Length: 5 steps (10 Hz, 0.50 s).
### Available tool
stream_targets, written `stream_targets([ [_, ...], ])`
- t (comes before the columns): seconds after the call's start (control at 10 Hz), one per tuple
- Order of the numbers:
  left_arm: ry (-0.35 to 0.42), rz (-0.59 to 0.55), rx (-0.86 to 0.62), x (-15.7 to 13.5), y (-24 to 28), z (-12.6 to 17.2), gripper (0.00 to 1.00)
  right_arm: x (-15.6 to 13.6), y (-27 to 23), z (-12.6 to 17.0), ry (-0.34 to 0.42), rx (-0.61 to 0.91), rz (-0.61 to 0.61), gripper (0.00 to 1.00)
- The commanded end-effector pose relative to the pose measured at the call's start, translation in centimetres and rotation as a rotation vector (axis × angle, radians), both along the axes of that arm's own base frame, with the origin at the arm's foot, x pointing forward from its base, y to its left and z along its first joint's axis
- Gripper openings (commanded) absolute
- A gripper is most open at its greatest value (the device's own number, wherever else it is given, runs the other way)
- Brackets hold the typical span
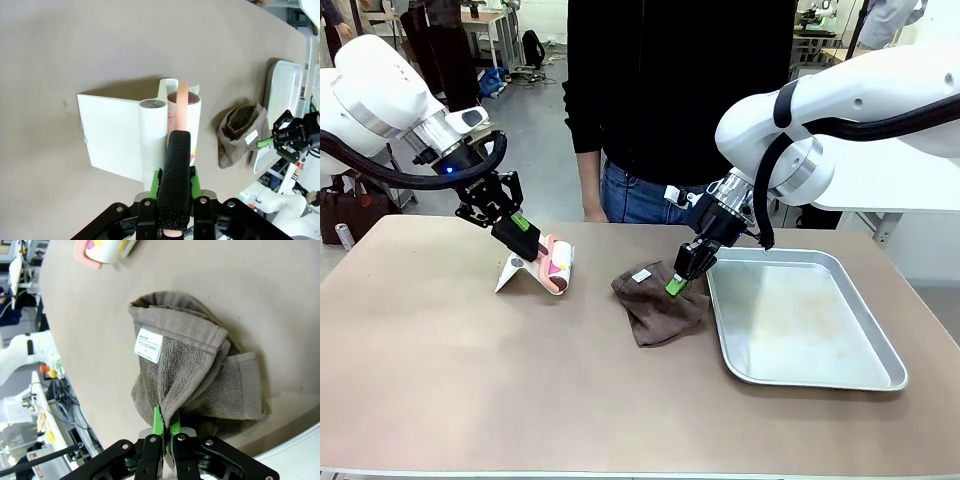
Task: Clean the surface of the table.
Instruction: Return the Lint Roller and towel to their original positions.
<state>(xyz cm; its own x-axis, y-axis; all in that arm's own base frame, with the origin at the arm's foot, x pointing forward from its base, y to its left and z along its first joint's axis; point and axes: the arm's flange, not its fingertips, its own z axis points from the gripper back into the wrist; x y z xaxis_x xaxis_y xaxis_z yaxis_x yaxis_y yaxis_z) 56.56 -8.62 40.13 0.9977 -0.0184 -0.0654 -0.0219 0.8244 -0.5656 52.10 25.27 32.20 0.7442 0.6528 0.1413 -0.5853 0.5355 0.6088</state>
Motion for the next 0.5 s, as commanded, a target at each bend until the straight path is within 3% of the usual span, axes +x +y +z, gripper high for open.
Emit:
stream_targets([
  [0.0, -0.006, -0.003, 0.022, -1.03, 1.03, -0.48, 0.80, -0.06, -0.04, 0.25, -0.018, 0.014, 0.009, 0.05],
  [0.1, -0.010, -0.001, 0.029, -0.97, 1.07, -0.35, 1.00, -0.06, -0.04, 0.25, -0.018, 0.014, 0.009, 0.05],
  [0.2, -0.017, 0.004, 0.031, -0.89, 1.14, -0.21, 0.84, 0.00, 0.00, 0.00, 0.000, 0.000, 0.000, 0.36],
  [0.3, -0.019, 0.001, 0.021, -0.89, 1.25, 0.05, 1.00, -0.31, -0.17, -0.03, 0.033, 0.039, 0.047, 0.63],
  [0.4, -0.019, 0.001, 0.021, -0.89, 1.25, 0.05, 1.00, -0.31, -0.17, -0.03, 0.033, 0.039, 0.047, 0.63],
])
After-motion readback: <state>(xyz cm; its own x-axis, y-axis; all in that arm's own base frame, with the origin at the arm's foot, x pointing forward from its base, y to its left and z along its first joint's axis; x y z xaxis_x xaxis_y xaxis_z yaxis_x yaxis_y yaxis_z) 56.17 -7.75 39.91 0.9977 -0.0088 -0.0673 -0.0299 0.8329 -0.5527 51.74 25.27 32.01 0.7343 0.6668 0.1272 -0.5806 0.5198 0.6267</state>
